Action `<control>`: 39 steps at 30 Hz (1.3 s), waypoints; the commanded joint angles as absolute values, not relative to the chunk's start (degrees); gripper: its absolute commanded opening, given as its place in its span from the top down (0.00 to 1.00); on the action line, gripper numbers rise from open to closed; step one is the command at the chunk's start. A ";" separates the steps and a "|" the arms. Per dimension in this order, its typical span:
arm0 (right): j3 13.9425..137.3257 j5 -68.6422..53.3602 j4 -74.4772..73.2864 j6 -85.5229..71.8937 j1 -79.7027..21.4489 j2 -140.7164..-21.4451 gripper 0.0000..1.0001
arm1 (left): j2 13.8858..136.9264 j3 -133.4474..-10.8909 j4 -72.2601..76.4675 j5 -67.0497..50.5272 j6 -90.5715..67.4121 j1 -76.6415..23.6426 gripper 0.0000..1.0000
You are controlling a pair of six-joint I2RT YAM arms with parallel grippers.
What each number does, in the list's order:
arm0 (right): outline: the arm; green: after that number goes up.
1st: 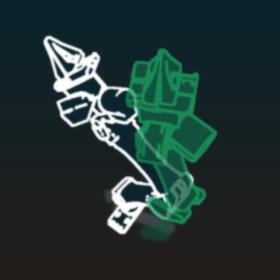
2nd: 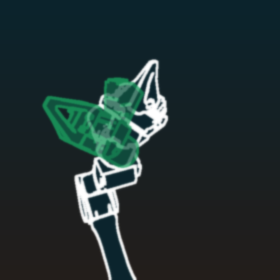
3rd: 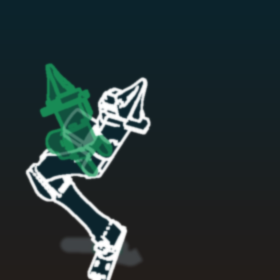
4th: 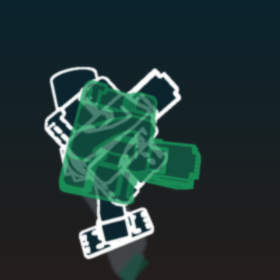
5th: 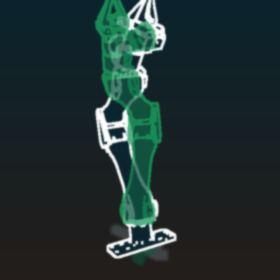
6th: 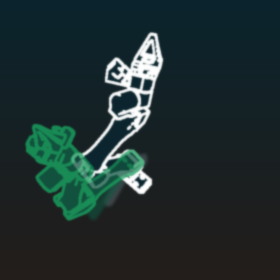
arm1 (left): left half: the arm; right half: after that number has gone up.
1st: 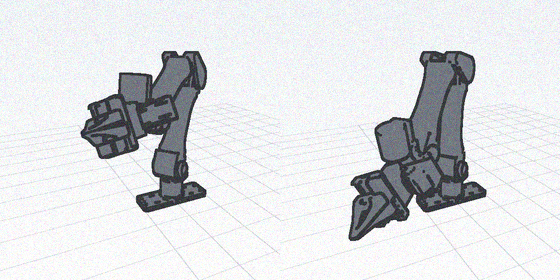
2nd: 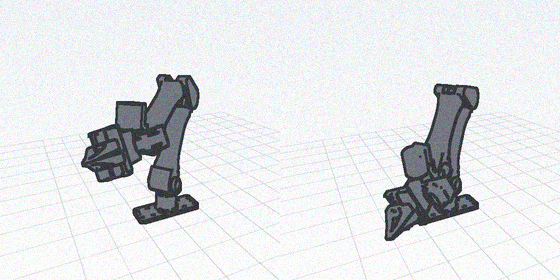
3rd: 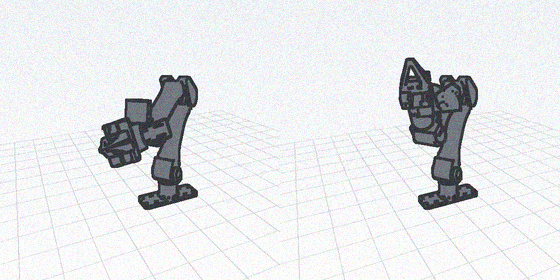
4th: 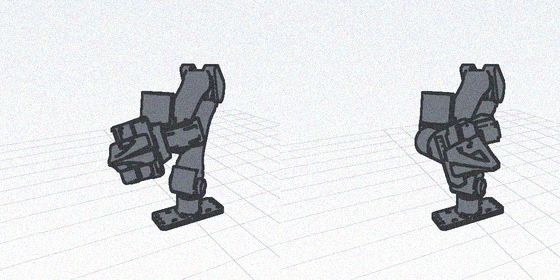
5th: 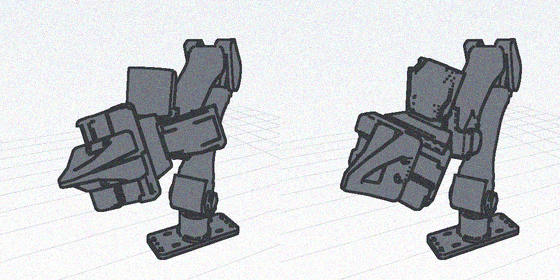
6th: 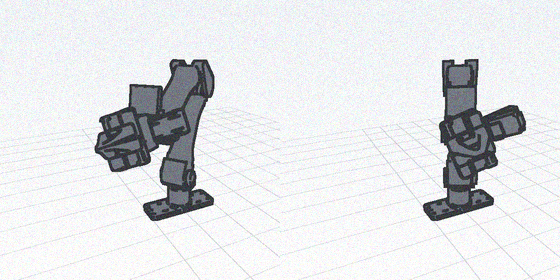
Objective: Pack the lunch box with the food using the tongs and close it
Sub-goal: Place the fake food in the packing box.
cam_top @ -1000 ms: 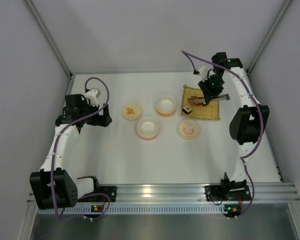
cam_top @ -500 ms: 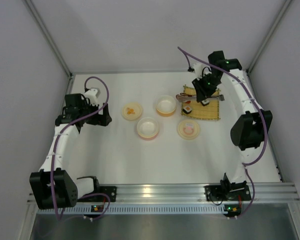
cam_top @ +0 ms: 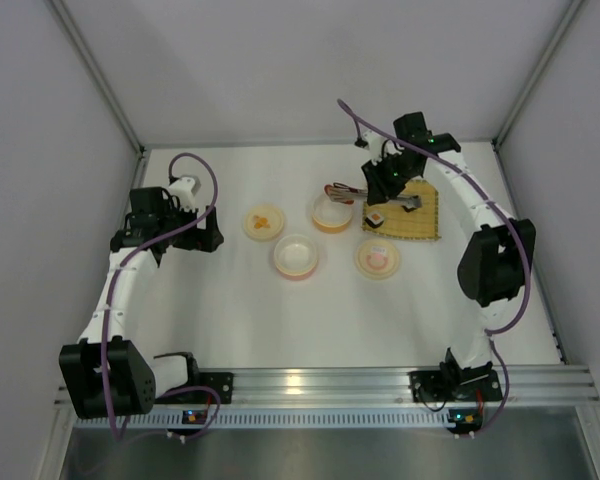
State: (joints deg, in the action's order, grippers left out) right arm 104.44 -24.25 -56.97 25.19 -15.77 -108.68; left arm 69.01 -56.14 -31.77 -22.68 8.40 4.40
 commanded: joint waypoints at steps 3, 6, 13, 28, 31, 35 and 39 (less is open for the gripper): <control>102.13 -27.25 -43.78 22.24 -17.40 -106.61 1.00 | 69.17 -58.80 -31.82 -22.76 8.17 4.39 0.02; 100.37 -27.42 -41.66 22.15 -17.58 -107.05 1.00 | 69.52 -59.15 -31.99 -22.59 8.17 4.39 0.02; 96.42 -27.42 -39.81 23.47 -17.84 -107.93 1.00 | 70.14 -58.98 -31.82 -22.59 8.09 4.39 0.02; 93.08 -25.93 -40.60 25.40 -18.28 -108.81 1.00 | 70.66 -60.38 -32.61 -22.41 8.09 4.39 0.02; 92.90 -25.14 -41.13 25.84 -18.37 -108.98 1.00 | 70.49 -60.47 -32.78 -22.24 8.35 4.39 0.02; 92.64 -24.79 -41.66 26.28 -18.46 -108.90 0.93 | 70.31 -60.38 -32.96 -22.15 8.44 4.39 0.02; 92.81 -24.61 -42.19 26.19 -18.46 -109.25 0.82 | 70.40 -60.47 -32.78 -22.32 8.17 4.39 0.02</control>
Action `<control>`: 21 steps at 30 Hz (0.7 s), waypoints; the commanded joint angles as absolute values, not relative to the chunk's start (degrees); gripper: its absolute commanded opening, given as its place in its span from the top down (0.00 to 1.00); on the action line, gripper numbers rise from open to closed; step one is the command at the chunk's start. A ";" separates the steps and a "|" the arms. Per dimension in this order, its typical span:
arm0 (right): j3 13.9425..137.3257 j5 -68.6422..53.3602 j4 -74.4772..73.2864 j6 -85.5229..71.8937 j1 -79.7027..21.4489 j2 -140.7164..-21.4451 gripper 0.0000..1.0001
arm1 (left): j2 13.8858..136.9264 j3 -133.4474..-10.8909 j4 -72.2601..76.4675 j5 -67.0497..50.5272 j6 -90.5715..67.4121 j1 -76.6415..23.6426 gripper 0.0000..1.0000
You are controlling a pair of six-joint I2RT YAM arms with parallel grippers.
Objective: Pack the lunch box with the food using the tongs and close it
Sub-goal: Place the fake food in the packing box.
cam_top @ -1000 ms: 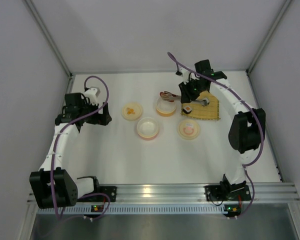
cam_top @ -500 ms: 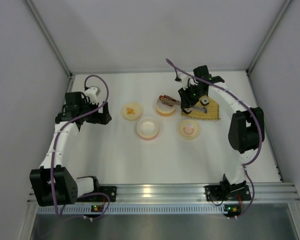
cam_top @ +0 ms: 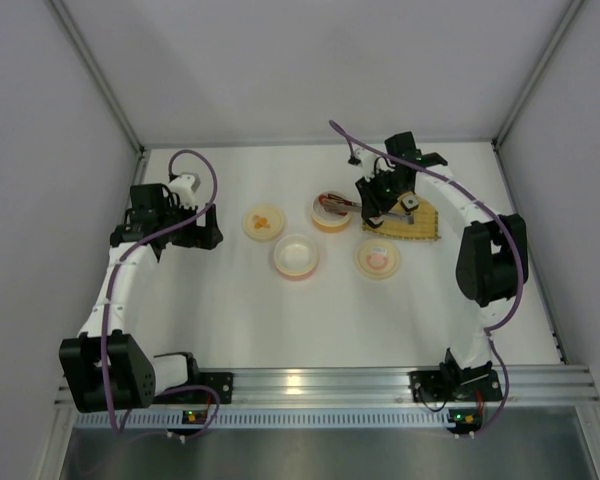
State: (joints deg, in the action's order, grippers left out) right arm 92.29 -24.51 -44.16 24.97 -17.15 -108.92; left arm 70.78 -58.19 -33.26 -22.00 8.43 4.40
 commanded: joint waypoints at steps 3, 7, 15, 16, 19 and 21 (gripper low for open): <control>92.81 -24.43 -42.36 26.10 -18.46 -109.51 0.76 | 70.40 -60.47 -32.87 -22.33 8.17 4.39 0.02; 93.16 -24.43 -42.80 25.84 -18.46 -109.42 0.73 | 70.31 -60.29 -32.96 -22.15 8.35 4.39 0.02; 95.53 -23.55 -45.87 27.51 -18.54 -109.60 0.91 | 70.14 -60.38 -32.96 -22.15 8.17 4.31 0.02; 96.15 -23.73 -46.49 27.94 -18.46 -109.60 0.93 | 70.14 -60.47 -33.13 -22.24 8.17 4.22 0.02; 99.22 -24.08 -49.74 28.91 -18.46 -110.21 1.00 | 70.05 -60.56 -33.05 -22.32 8.09 4.39 0.02; 101.76 -24.08 -52.19 29.53 -18.54 -110.56 1.00 | 69.96 -60.47 -33.13 -22.32 8.17 4.39 0.02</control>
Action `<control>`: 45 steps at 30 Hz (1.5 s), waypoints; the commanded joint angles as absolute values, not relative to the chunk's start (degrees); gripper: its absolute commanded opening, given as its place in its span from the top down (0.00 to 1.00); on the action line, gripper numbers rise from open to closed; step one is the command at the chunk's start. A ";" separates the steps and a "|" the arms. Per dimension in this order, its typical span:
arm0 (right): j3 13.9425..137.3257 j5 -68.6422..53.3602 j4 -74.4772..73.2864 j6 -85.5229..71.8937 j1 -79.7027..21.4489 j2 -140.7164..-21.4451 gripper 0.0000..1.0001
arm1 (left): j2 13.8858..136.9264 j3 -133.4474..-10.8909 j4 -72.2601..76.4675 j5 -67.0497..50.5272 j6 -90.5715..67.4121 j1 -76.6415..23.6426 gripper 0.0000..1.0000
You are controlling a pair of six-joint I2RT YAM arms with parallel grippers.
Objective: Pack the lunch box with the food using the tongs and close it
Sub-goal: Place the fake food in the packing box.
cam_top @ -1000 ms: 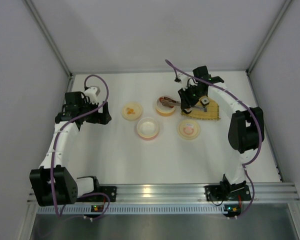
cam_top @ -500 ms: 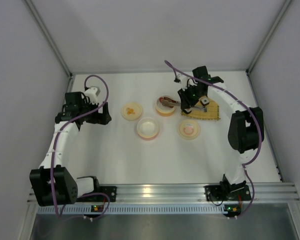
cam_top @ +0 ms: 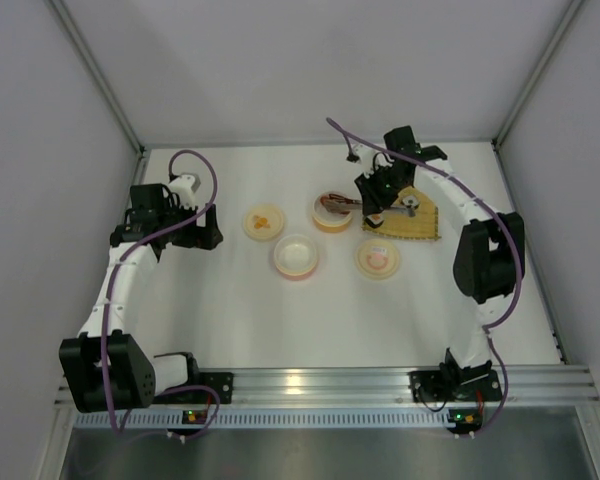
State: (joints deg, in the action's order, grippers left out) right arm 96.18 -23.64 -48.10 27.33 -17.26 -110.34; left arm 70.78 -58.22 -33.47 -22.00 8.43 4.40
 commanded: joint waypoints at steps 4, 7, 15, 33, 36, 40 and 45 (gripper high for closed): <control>105.28 -23.82 -55.89 30.93 -18.54 -111.62 1.00 | 70.05 -60.29 -33.05 -22.41 8.00 4.39 0.02; 107.57 -23.38 -58.44 31.55 -18.54 -113.20 1.00 | 70.05 -60.21 -32.96 -22.50 8.00 4.39 0.02; 108.72 -23.47 -59.24 31.55 -18.72 -115.40 1.00 | 70.14 -59.86 -32.78 -22.41 8.09 4.39 0.02; 110.48 -23.91 -58.54 30.59 -19.51 -117.07 0.77 | 70.58 -59.33 -31.91 -22.32 8.17 4.31 0.02; 110.83 -23.38 -58.80 30.59 -19.51 -116.19 0.75 | 70.66 -59.68 -32.17 -22.50 8.00 4.39 0.02; 111.62 -22.85 -59.41 30.76 -19.34 -114.88 0.71 | 70.49 -60.03 -32.34 -22.76 7.91 4.39 0.02; 112.32 -22.94 -59.85 30.32 -19.16 -113.38 0.66 | 70.05 -60.29 -32.78 -22.76 7.91 4.39 0.02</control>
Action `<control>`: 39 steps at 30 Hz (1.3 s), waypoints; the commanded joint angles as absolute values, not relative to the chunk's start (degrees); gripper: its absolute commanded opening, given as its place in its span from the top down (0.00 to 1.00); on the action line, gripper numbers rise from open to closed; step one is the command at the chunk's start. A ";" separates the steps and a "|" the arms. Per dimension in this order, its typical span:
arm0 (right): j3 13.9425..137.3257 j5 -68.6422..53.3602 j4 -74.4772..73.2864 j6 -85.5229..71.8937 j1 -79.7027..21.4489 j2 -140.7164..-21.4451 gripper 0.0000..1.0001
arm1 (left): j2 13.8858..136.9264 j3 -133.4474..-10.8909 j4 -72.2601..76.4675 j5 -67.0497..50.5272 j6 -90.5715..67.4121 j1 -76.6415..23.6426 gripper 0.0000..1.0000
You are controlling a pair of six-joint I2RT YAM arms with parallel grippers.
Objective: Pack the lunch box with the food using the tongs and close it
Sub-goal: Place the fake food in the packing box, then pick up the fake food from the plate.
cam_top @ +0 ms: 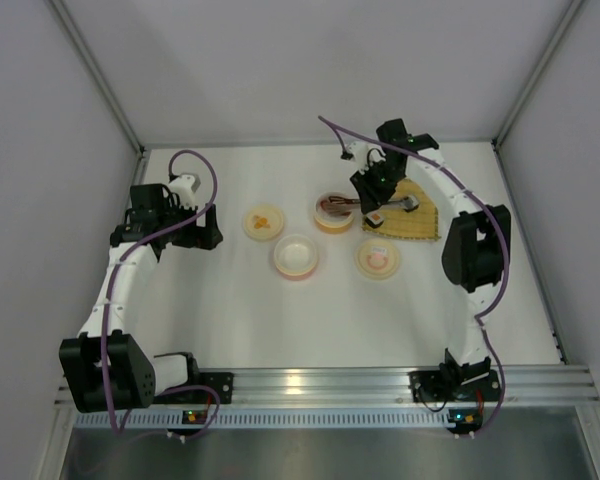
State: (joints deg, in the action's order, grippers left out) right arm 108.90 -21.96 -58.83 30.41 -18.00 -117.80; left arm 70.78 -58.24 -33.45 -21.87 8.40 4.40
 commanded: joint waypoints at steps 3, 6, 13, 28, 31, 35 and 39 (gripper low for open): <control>112.41 -23.29 -60.29 30.06 -19.16 -112.68 0.62 | 69.79 -60.47 -32.96 -22.59 8.09 4.39 0.02; 112.50 -23.20 -60.47 30.06 -18.99 -112.15 0.58 | 69.70 -60.56 -33.05 -22.59 8.09 4.39 0.02; 112.41 -23.20 -60.73 29.89 -18.90 -112.41 0.60 | 69.52 -60.56 -33.13 -22.68 7.82 4.39 0.02; 102.58 -27.95 -65.04 32.25 -4.05 -99.50 0.57 | 68.91 -60.91 -33.75 -23.46 7.82 4.31 0.01; 98.97 -29.18 -66.17 33.22 -1.41 -98.09 0.54 | 69.08 -61.26 -33.75 -23.99 7.47 4.39 0.02; 97.04 -30.23 -67.41 34.10 -0.53 -98.09 0.51 | 69.43 -61.44 -33.93 -24.69 7.03 4.39 0.02; 96.24 -30.59 -67.32 34.19 -0.53 -99.22 0.45 | 69.35 -61.44 -34.54 -24.79 7.21 4.39 0.01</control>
